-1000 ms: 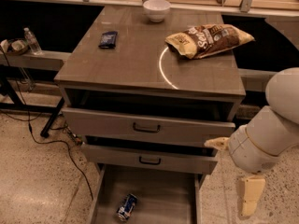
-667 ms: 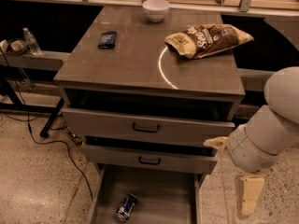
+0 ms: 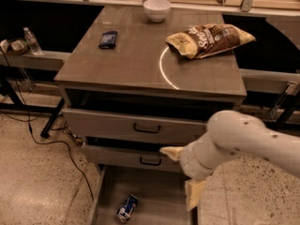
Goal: Pick pepsi can from bottom drawer and place on counter
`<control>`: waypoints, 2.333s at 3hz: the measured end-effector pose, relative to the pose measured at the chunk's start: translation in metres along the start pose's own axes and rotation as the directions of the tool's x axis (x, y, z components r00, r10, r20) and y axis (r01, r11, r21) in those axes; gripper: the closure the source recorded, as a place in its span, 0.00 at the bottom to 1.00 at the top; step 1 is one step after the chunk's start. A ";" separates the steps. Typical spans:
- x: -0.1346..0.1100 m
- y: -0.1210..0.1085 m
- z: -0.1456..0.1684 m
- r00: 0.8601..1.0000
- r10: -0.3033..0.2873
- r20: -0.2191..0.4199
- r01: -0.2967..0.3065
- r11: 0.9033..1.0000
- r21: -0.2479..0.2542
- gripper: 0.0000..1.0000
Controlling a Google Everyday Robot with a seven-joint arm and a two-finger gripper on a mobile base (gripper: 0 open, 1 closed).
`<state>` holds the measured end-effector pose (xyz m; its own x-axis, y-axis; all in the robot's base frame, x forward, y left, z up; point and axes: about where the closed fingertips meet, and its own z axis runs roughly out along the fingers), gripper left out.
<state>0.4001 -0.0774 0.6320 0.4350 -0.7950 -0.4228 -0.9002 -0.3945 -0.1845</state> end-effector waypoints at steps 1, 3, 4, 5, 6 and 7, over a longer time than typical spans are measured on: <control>-0.003 -0.030 0.047 0.993 -0.119 0.003 0.119 0.993 0.022 0.00; -0.008 -0.041 0.127 0.976 -0.204 0.074 0.207 0.977 -0.046 0.00; -0.008 -0.040 0.130 0.975 -0.210 0.070 0.213 0.976 -0.044 0.00; -0.004 -0.028 0.159 0.959 -0.284 0.021 0.285 0.958 -0.020 0.00; 0.012 0.001 0.211 0.915 -0.404 -0.010 0.404 0.915 -0.015 0.00; 0.034 -0.006 0.272 0.871 -0.491 -0.027 0.492 0.869 0.048 0.00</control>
Offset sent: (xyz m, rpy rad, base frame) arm 0.0506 0.1260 -0.1650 0.0672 -0.0056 0.3454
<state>0.4148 0.0238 0.3772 0.8216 -0.5107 -0.2533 -0.5693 -0.7121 -0.4108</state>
